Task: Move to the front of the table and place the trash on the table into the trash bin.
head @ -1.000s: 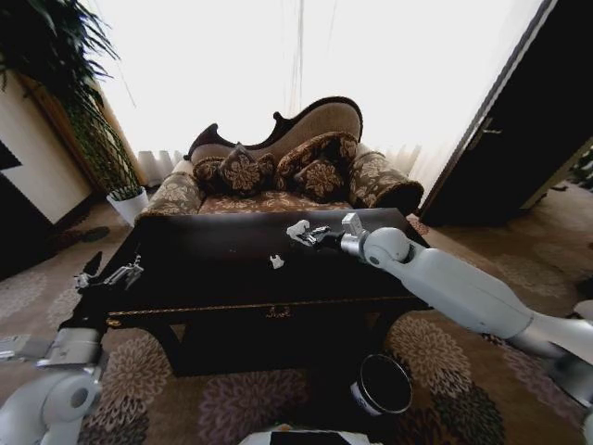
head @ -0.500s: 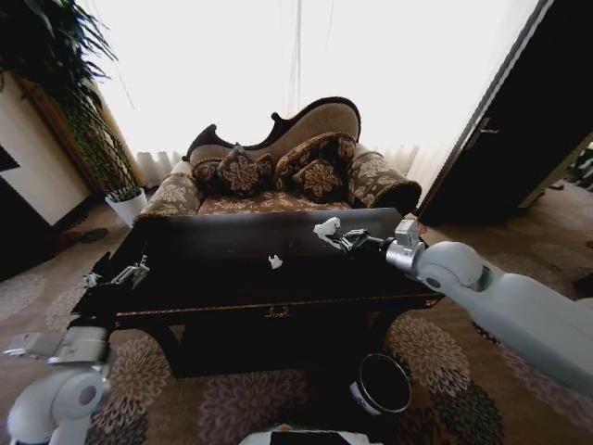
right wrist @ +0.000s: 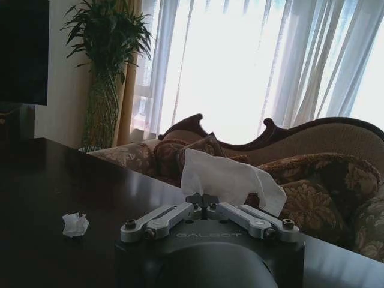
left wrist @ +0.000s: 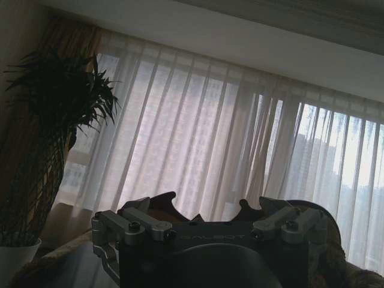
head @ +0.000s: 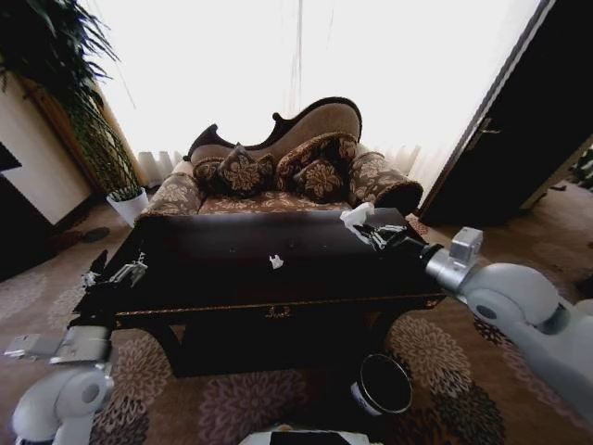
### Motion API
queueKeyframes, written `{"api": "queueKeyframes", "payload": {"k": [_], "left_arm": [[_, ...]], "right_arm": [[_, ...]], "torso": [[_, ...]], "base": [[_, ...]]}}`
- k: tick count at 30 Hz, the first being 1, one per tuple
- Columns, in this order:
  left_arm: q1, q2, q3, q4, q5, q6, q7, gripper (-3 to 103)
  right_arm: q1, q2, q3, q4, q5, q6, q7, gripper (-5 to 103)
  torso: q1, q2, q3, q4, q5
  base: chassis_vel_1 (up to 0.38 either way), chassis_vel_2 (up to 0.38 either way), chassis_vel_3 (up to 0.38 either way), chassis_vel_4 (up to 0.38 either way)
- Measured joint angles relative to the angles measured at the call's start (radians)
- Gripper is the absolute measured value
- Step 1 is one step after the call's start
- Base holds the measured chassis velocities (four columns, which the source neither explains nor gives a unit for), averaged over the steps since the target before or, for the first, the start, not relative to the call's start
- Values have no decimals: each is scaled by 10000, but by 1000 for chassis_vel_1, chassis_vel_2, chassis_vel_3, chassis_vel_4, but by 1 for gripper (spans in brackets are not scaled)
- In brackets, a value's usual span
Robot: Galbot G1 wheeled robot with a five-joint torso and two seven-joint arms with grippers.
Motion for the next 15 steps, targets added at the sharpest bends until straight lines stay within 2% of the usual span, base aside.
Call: {"api": "queueKeyframes", "payload": {"k": [3,5,6,9,11,15], "left_arm": [[-4,34,48,0,0,1,-3,100],[-15,51,64,0,0,2,-4,100],[-15,51,64,0,0,2,-4,100],[-47,25,154,19,16,1,-4,100],[-53,10,188,23,33,2,-4,100],[-82,-55,322,41,77,2,-5,100]], "right_arm": [[-1321,1370,954,250,-1277,549,-492,0],[-1785,1980,1330,368,-1790,892,-652,0],[-1785,1980,1330,368,-1790,892,-652,0],[-2129,2933,1918,577,-2145,1553,-861,0],[-2163,3096,1993,598,-2145,1678,-900,0],[-2656,4179,2266,488,-2232,2679,-1264,0]], "torso": [[0,0,0,0,3],[-1,1,0,-2,2],[-1,1,0,-2,2],[0,1,0,0,1],[0,0,0,1,0],[1,0,1,3,-1]], "base": [[0,0,0,0],[0,0,0,0],[0,0,0,0],[0,0,0,0],[0,0,0,0],[0,0,0,0]]}}
